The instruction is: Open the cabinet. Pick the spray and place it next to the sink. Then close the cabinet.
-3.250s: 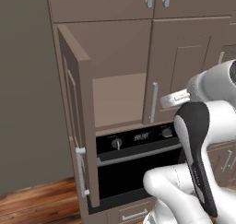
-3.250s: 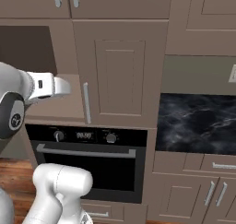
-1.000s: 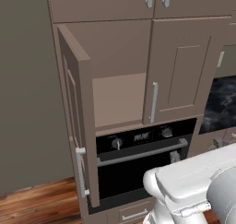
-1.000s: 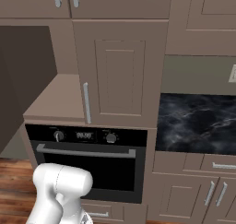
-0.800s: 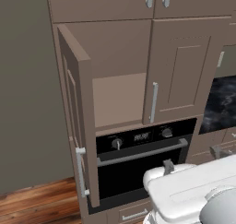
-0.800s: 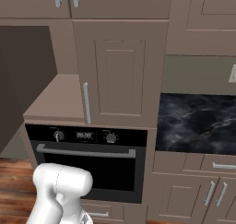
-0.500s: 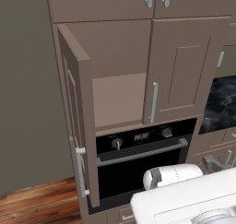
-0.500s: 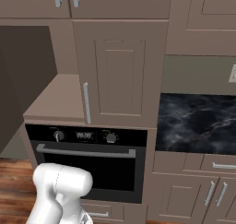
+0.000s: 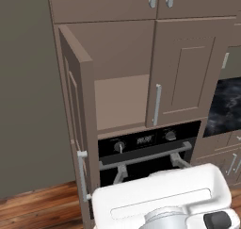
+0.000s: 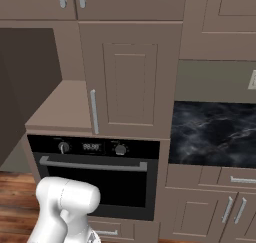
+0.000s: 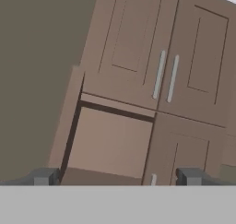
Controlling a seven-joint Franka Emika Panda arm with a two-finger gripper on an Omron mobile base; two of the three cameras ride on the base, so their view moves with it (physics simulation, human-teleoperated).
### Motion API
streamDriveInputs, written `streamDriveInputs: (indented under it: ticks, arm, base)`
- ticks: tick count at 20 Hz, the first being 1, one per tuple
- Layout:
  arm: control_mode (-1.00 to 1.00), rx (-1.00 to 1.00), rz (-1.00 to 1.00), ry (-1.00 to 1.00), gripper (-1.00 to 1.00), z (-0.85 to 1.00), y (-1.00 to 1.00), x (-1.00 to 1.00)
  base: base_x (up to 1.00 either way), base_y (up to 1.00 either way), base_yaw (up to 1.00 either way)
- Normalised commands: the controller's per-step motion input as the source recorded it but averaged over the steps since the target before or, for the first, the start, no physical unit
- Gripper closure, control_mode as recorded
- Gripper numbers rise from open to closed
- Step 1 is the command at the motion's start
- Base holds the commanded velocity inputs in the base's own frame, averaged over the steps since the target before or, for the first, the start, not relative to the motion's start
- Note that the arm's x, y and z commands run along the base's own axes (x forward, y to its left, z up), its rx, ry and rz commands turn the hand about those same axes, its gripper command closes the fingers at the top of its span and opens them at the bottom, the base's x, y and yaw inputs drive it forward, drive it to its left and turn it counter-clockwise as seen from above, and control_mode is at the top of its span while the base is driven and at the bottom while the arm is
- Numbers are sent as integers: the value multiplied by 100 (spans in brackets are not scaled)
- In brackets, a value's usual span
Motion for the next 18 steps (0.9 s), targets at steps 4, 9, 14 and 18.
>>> streamDriveInputs:
  ticks: [4,9,14,18]
  arm:
    - [-100,0,-11,-4,-100,-1,28,5]
    - [-100,0,-16,-6,-100,-14,26,17]
    - [-100,0,-19,0,-100,-27,22,31]
    - [-100,0,-14,0,-100,-34,2,42]
  base:
    - [0,0,0]
    - [0,0,0]
    - [0,0,0]
    - [0,0,0]
